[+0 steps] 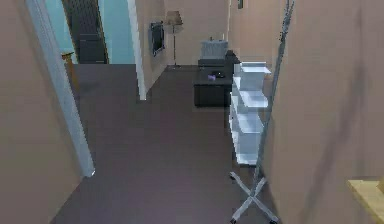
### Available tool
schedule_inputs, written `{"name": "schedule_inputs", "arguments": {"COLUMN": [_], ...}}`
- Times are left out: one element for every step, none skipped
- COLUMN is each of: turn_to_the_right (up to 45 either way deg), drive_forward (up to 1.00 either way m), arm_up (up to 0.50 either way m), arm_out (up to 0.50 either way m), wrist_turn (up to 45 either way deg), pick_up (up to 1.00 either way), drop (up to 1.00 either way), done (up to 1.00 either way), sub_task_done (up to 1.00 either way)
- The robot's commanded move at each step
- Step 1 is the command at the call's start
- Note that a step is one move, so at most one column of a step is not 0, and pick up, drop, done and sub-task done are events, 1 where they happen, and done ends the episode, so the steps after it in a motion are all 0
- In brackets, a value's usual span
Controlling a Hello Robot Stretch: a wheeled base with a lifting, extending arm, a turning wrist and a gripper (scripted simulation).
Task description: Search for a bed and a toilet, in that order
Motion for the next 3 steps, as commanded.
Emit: {"name": "schedule_inputs", "arguments": {"turn_to_the_right": [-15.0,0.0,-3.0], "drive_forward": [0.00,1.00,0.00], "arm_up": [0.00,0.00,0.00], "arm_out": [0.00,0.00,0.00], "wrist_turn": [0.0,0.0,0.0], "pick_up": [0.00,0.00,0.00], "drop": [0.00,0.00,0.00], "done": [0.00,0.00,0.00], "sub_task_done": [0.00,0.00,0.00]}}
